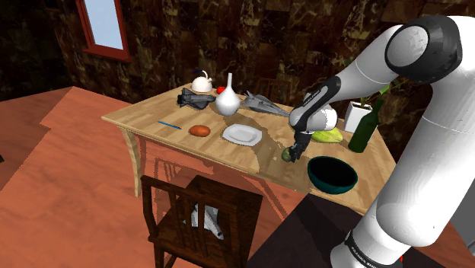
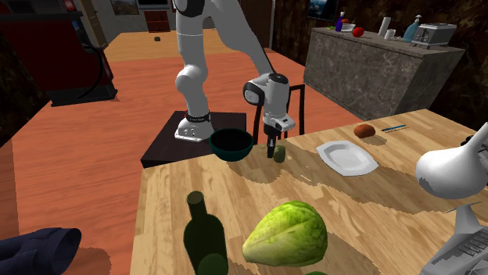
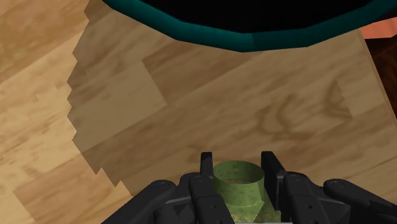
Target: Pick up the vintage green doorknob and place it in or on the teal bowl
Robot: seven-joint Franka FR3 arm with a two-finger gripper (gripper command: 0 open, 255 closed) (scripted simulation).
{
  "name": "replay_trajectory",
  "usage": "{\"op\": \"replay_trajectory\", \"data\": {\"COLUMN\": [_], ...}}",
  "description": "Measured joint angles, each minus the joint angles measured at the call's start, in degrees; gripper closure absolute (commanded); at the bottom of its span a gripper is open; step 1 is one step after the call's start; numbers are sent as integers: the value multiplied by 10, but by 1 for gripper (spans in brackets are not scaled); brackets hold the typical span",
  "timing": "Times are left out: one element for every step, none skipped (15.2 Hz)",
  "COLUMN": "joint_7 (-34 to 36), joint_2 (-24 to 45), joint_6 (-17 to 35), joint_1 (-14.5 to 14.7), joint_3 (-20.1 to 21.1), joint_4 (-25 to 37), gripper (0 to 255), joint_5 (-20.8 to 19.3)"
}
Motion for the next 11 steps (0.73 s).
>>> {"op": "replay_trajectory", "data": {"joint_7": [0,0,0,0,0,0,0,0,3,8,14], "joint_2": [0,0,0,0,0,0,0,0,-4,-10,-19], "joint_6": [0,0,0,0,0,0,0,0,-4,-9,-17], "joint_1": [0,0,0,0,0,0,0,0,0,1,2], "joint_3": [0,0,0,0,0,0,0,0,-1,-2,-4], "joint_4": [0,0,0,0,0,0,0,0,0,0,1], "gripper": [255,255,255,255,255,255,255,255,255,255,255], "joint_5": [0,0,0,0,0,0,0,0,-5,-10,-19]}}
